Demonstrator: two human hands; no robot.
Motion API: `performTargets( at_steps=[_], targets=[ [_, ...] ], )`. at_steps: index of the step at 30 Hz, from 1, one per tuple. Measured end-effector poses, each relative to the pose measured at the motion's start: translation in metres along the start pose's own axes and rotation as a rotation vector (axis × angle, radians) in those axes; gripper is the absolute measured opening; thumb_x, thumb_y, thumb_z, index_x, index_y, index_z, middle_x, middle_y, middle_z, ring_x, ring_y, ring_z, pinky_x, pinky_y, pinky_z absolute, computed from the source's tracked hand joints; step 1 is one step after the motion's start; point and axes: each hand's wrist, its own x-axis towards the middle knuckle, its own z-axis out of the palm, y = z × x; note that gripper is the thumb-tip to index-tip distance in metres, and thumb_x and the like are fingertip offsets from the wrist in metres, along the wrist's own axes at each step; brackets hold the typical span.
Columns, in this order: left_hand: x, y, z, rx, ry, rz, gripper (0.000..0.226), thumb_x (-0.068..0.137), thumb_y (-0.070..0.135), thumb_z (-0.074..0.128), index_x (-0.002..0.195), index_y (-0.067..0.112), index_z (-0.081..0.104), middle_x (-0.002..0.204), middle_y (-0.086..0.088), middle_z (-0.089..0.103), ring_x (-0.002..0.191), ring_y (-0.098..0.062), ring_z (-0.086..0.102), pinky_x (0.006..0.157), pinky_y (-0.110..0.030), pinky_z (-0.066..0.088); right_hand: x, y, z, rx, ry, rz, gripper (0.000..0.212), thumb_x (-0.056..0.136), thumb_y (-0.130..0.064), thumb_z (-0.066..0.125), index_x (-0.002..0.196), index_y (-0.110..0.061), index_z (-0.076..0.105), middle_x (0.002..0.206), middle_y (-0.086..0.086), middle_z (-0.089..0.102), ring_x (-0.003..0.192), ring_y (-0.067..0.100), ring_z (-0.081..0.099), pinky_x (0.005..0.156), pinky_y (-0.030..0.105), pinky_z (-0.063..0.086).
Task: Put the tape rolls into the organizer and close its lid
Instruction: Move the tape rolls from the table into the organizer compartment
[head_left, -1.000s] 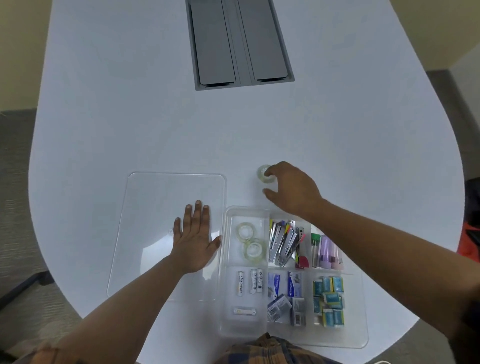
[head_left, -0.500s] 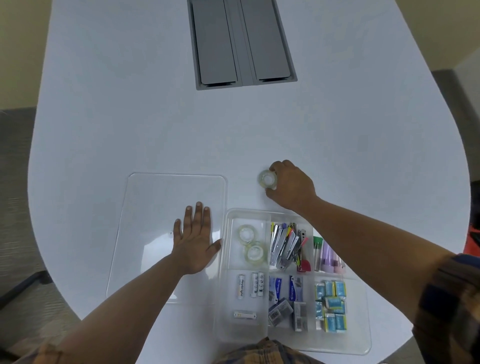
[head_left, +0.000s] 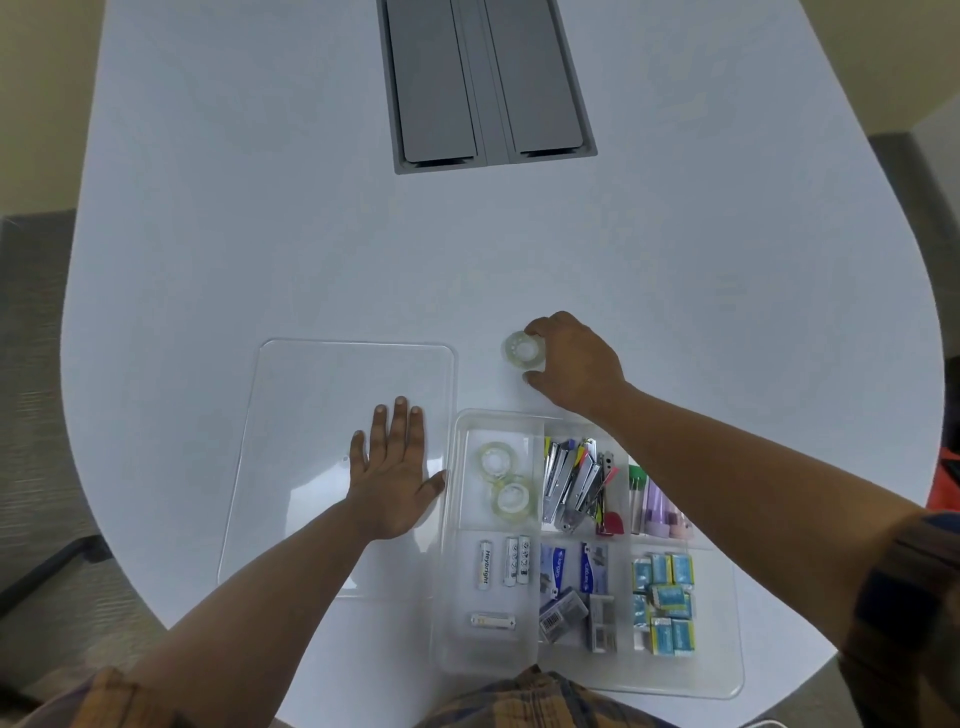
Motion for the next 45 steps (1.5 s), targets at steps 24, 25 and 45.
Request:
performTargets(
  at_steps=[24,25,45],
  targets=[
    [0.003,-0.004,0.009,-0.015,0.066,0.007,0.084,0.094,0.060,0.022,0.136,0.020,-0.038,0.142,0.003,-0.048,0.132,-0.021,-0.044,0.112,-0.050,-0.018,-0.124,-0.029,0.017,0.037,-0.008,-0.146,0.057,0.071,-0.049,0.071,0.121,-0.024,0.059,0.105,-0.003,0.058,0.098,0.018,0.057,0.081,0.034,0.050],
    [0.002,-0.004,0.009,-0.014,0.068,0.006,0.084,0.093,0.061,0.022,0.136,0.020,-0.038,0.143,0.003,-0.048,0.133,-0.021,-0.043,0.112,-0.050,-0.017,-0.128,-0.030,0.022,0.014,-0.016,-0.153,0.057,0.071,-0.050,0.070,0.121,-0.024,0.059,0.106,-0.003,0.058,0.098,0.019,0.057,0.081,0.035,0.050],
    [-0.025,0.002,-0.009,-0.236,0.369,0.074,0.062,0.099,0.039,0.042,0.151,0.012,0.022,0.162,-0.006,0.014,0.149,-0.023,0.010,0.119,-0.043,0.010,-0.197,0.017,0.054,-0.133,0.072,-0.164,0.065,0.091,-0.046,0.056,0.147,-0.019,0.038,0.156,0.002,0.034,0.145,0.020,0.029,0.116,0.035,0.021]
  ],
)
